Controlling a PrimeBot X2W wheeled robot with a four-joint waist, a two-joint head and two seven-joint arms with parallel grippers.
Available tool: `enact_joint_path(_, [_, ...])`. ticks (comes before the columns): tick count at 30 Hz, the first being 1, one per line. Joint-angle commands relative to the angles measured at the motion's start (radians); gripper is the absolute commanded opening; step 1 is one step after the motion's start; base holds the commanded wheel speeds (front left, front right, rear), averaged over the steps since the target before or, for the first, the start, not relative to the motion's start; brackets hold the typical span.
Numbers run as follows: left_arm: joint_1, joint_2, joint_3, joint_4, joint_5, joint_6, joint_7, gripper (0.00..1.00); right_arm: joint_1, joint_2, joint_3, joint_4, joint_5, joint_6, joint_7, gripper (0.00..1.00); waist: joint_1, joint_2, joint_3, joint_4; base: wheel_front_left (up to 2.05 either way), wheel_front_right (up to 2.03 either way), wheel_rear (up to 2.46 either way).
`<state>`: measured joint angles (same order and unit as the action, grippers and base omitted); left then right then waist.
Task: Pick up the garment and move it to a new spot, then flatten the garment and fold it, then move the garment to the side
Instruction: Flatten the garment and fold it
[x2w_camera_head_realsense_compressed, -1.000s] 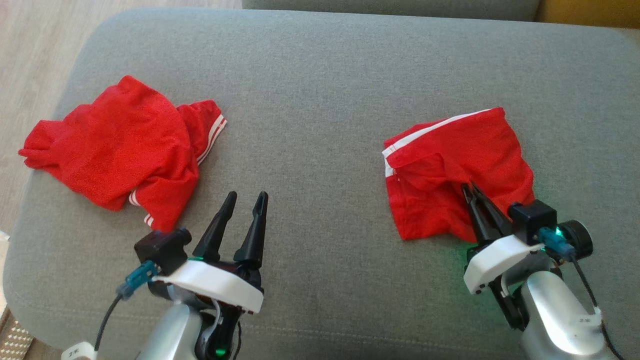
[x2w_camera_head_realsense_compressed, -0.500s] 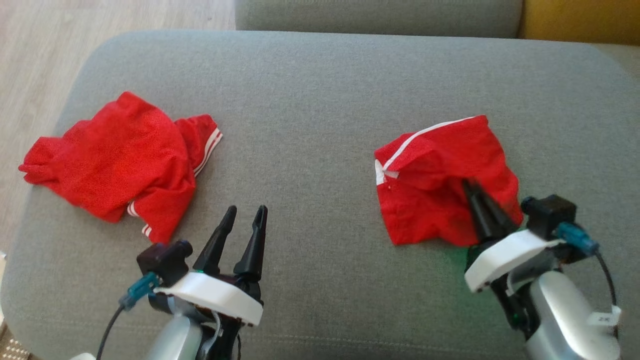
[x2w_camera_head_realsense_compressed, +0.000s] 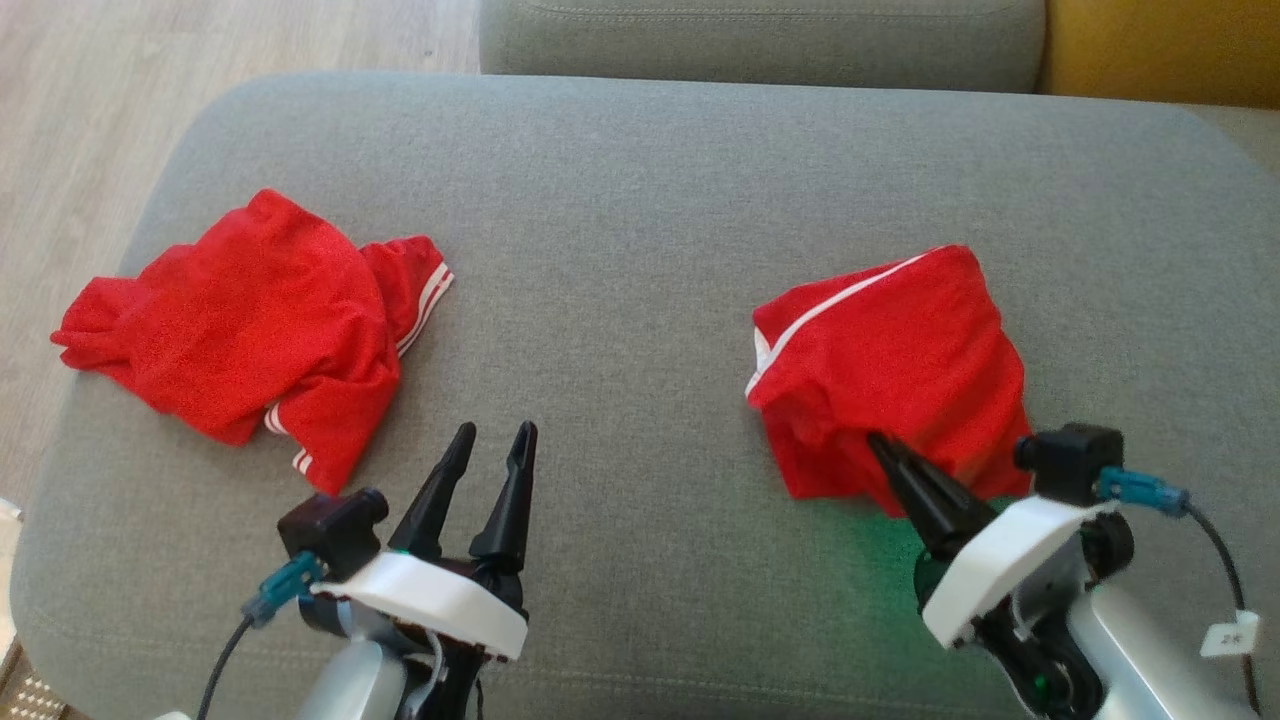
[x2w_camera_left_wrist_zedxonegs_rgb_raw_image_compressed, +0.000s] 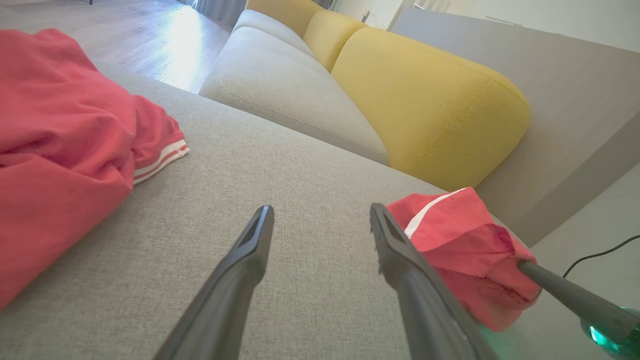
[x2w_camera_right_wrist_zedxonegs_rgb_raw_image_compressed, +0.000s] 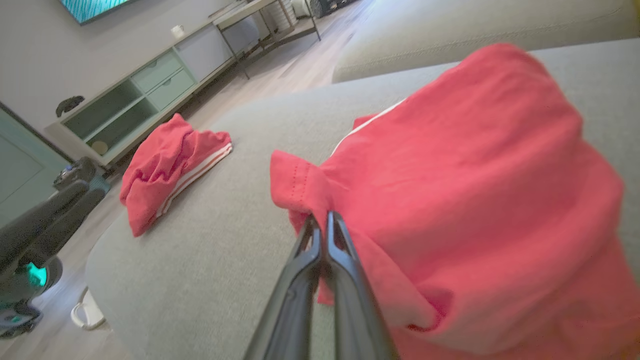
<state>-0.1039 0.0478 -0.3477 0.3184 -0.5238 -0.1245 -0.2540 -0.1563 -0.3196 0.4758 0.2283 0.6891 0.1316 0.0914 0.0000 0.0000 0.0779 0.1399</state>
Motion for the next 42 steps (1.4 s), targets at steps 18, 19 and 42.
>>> enact_joint_path(18, [-0.045,0.002,0.015,-0.028,-0.005,-0.006,-0.008,1.0,-0.114,-0.021,0.104,0.144,-0.136,-0.001,-0.016,1.0,0.0,0.0,0.056,0.02,0.0,0.0,0.0])
enact_joint_path(19, [-0.046,0.002,0.015,-0.026,-0.005,-0.006,-0.008,1.0,-0.117,-0.019,0.103,0.15,-0.139,-0.001,-0.02,1.0,0.0,0.0,0.056,0.021,0.0,0.0,0.0])
enact_joint_path(42, [-0.032,0.002,0.064,-0.063,0.004,-0.006,-0.008,1.0,-0.071,0.073,-0.235,0.081,-0.441,-0.001,-0.26,1.0,0.0,0.0,0.009,-0.04,0.0,0.0,0.0])
